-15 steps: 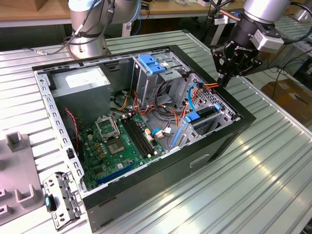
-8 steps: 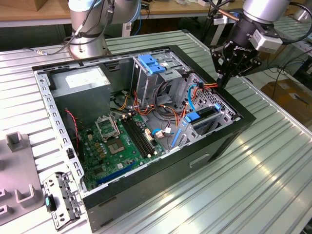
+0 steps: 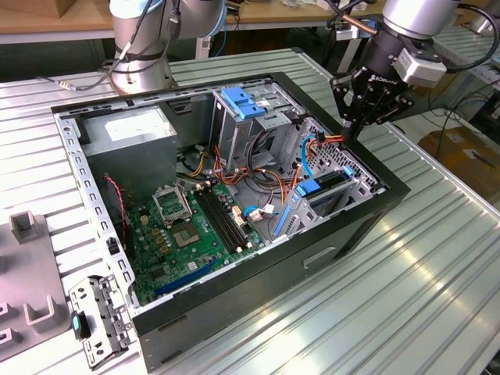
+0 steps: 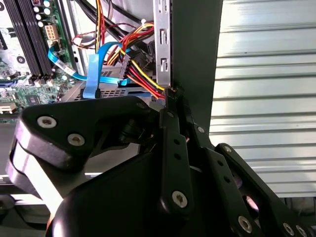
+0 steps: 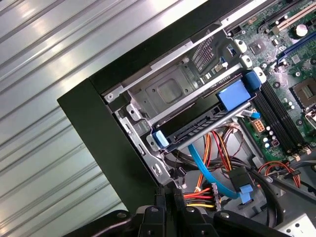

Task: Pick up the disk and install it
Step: 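Insert the first disk wire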

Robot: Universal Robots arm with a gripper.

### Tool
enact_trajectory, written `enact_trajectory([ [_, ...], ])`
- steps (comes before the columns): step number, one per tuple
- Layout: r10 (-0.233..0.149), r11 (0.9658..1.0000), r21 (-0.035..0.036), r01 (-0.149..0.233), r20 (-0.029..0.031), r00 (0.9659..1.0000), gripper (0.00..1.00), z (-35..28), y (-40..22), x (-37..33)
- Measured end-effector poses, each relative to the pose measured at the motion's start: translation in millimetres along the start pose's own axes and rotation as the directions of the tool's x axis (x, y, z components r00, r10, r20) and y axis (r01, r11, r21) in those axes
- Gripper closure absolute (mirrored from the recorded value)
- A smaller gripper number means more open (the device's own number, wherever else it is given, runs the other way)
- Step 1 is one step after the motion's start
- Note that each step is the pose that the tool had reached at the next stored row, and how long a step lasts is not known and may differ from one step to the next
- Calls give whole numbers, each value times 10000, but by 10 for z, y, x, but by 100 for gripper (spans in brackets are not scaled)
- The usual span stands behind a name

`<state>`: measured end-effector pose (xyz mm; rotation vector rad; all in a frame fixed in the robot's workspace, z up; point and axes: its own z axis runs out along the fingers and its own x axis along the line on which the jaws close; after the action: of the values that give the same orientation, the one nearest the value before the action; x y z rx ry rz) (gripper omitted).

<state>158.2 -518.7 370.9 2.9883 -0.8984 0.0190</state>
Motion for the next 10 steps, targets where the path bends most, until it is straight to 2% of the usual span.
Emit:
enact_trajectory([
  [10, 0, 10000, 0, 0, 0, 10000, 82, 0, 9, -13],
])
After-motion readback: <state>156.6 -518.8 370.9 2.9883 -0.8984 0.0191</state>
